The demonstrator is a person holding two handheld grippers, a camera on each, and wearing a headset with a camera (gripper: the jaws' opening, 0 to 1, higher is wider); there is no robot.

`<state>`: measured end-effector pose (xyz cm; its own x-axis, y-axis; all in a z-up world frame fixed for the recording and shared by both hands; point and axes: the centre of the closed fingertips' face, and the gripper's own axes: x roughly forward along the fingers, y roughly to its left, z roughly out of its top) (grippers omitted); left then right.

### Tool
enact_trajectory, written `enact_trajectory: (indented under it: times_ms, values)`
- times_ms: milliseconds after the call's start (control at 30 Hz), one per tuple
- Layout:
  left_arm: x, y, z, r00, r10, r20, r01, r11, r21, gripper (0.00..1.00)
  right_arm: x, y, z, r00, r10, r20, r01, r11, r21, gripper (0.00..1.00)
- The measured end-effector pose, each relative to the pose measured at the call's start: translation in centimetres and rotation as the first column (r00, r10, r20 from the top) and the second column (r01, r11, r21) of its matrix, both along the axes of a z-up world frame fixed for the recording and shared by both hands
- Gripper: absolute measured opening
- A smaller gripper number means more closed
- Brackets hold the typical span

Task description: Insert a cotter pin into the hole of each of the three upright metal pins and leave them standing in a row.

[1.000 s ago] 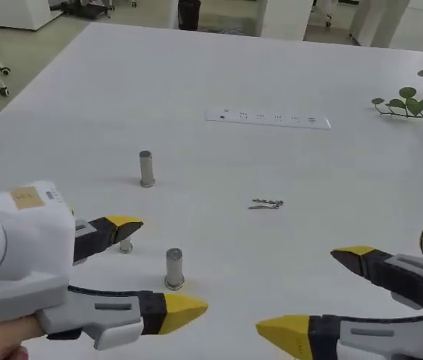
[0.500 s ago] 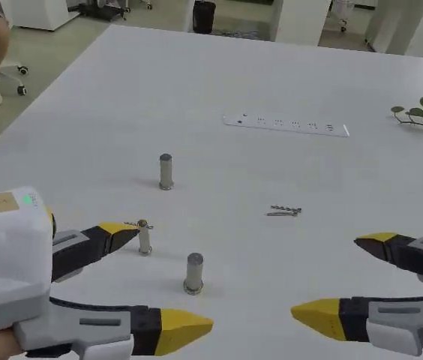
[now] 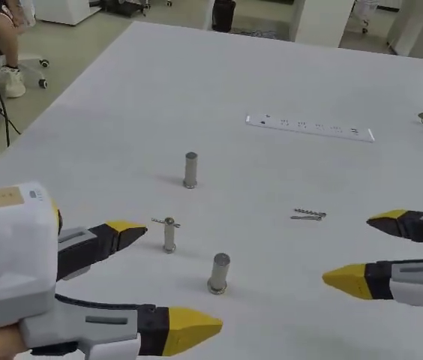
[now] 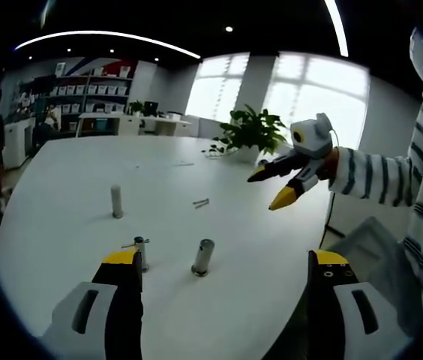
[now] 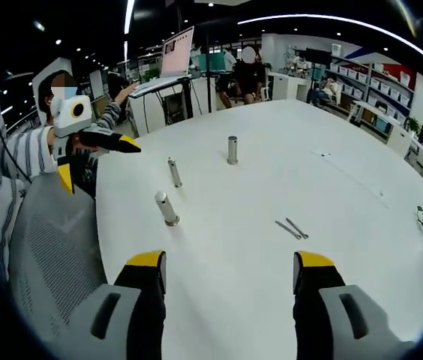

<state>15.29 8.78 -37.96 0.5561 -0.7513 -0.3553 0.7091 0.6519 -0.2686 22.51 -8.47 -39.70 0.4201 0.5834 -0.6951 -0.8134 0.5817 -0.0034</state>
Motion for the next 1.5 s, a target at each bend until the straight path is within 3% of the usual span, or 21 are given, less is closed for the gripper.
enact_trajectory:
  times_ms: [300,633,1133,1200,1500]
  values:
    - [-0.4,1.2,-0.7,0.999,0.029,-0.018,-0.029,1.0,0.001,0.9,1.9,-0.1,-1.2,0.998,0.067,-0.02,-0.068,0.994,-0.084,0.58]
    - [-0.6,1.6,-1.0,0.999,0.043,-0.027,-0.043,0.999,0.001,0.9,4.6,-0.9,-2.6,0.99,0.139,-0.029,-0.142,0.967,-0.211,0.49]
    - [-1.0,1.9,-1.6,0.997,0.055,-0.053,-0.055,0.998,0.001,0.9,8.6,-0.1,-5.5,0.985,0.165,-0.042,-0.17,0.956,-0.238,0.18]
    - [-1.0,1.9,-1.7,0.997,0.056,-0.056,-0.055,0.998,0.002,0.9,8.9,0.1,-6.0,0.984,0.173,-0.048,-0.18,0.953,-0.246,0.13]
    - [-1.3,1.7,-2.1,0.997,0.035,-0.075,-0.034,0.999,0.017,0.9,10.1,0.2,-8.2,0.973,0.218,-0.074,-0.23,0.916,-0.327,0.12]
